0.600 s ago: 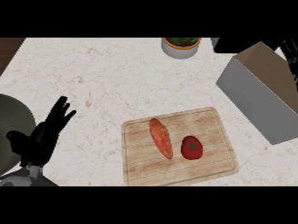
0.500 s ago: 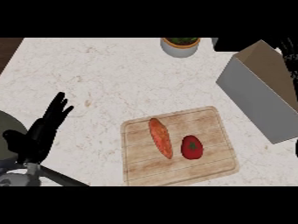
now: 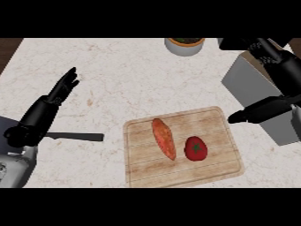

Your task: Pick the sweet potato from the cutting board and place it in the cardboard box

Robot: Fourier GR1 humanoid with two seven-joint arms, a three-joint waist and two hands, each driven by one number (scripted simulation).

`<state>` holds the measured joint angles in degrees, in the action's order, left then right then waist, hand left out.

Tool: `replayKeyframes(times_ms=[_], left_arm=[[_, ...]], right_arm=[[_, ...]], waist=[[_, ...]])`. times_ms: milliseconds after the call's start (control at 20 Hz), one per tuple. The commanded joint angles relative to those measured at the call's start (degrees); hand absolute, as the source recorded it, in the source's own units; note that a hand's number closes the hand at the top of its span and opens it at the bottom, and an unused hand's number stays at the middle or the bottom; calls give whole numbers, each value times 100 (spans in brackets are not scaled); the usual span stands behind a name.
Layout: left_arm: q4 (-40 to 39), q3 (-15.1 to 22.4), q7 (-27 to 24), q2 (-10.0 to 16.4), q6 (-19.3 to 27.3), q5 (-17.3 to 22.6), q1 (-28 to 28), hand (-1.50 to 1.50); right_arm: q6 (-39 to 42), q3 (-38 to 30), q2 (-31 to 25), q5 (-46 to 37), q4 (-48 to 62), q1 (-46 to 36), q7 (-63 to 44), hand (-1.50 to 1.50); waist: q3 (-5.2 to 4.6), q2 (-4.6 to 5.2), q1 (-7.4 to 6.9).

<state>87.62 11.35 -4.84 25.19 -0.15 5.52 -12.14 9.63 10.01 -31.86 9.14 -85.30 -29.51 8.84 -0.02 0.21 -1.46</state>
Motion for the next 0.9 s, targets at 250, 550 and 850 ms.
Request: replayKeyframes(times_ms=[250,550,850], left_arm=[[-188,-43,-33,-47,-202,-155,-310,0],[-321,-178,-3,-70,-200,-173,-308,0],[-138,-155,34,-81,-259,-229,-111,0]], right_arm=[[403,879,-63,-1769,783,-522,1846,-150],[1196,1676,-448,-2505,119,-949,612,-150],[1867,2608,36,-3117,-625,-1194,-603,-150]], waist=[[4,5,49],[-12,-36,151],[-8,-58,121]])
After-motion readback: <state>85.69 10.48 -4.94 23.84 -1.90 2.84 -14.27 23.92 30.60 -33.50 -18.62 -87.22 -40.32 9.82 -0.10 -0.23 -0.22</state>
